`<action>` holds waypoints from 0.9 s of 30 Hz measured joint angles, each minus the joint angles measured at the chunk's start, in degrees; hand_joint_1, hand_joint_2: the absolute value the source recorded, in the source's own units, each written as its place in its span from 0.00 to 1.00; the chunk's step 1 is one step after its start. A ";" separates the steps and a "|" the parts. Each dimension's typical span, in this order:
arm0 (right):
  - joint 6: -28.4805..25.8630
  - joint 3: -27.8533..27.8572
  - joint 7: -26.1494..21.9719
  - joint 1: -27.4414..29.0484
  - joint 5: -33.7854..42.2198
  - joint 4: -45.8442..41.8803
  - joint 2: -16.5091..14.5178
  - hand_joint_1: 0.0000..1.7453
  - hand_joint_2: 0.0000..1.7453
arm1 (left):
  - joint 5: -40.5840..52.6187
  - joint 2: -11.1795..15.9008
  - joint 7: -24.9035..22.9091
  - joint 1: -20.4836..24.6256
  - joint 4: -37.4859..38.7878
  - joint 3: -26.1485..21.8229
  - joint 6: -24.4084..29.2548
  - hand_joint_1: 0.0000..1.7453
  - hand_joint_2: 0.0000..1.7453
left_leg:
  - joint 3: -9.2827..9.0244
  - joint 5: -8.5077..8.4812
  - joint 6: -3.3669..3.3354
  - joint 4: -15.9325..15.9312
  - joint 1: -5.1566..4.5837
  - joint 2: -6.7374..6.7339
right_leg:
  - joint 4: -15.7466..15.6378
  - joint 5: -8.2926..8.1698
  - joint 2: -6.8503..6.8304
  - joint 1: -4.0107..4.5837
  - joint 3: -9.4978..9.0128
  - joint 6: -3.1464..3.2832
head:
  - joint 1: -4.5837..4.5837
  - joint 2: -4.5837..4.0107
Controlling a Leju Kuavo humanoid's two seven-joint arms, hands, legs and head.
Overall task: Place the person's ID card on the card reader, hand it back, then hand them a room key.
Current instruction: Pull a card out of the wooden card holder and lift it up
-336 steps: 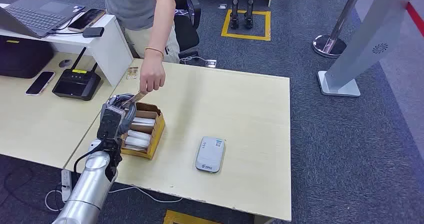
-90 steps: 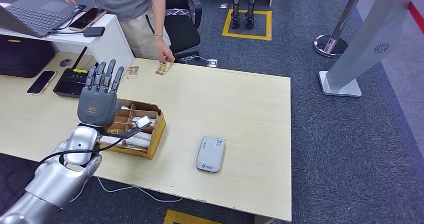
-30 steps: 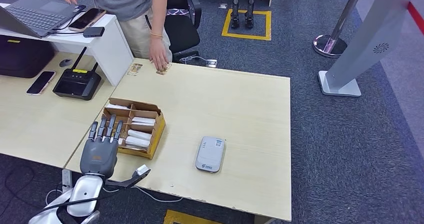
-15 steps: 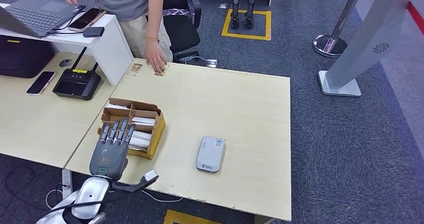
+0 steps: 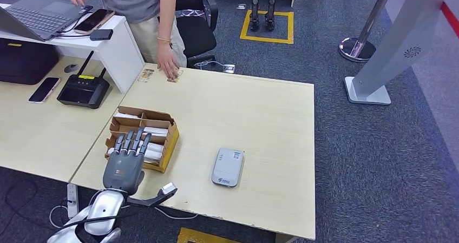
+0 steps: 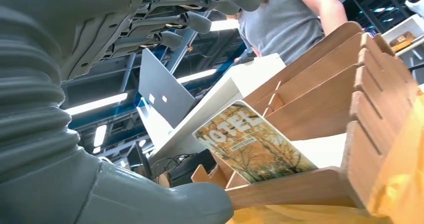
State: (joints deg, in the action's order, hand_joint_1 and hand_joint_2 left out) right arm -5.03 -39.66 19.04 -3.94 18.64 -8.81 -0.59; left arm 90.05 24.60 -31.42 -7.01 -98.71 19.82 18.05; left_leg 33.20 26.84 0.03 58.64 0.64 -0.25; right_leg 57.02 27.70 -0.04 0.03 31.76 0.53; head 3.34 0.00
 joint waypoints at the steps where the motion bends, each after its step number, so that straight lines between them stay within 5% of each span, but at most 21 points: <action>1: 0.00 -0.01 0.00 0.00 0.01 0.01 0.00 0.00 1.00 | 0.00 -0.14 0.21 0.03 0.02 0.00 -0.09 0.00 1.00 | 0.00 0.00 0.00 0.00 0.00 0.00 | 0.00 0.00 0.00 0.00 0.00 0.00 | 0.00 0.00; 27: 0.09 -1.28 -0.13 -0.06 -0.37 0.01 0.00 0.00 1.00 | 0.02 -2.07 -0.35 2.64 5.15 0.02 -0.41 0.00 1.00 | 0.00 0.00 0.00 0.00 0.00 0.00 | 0.00 0.00 0.00 0.00 0.00 0.00 | 0.01 0.00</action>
State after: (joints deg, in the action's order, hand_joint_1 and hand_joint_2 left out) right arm -4.94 -40.94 18.91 -4.00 18.28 -8.81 -0.59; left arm 90.07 22.53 -31.77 -4.37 -93.56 19.84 17.64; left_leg 33.20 26.84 0.03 58.64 0.64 -0.24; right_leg 57.02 27.70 -0.04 0.03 31.76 0.53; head 3.34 0.00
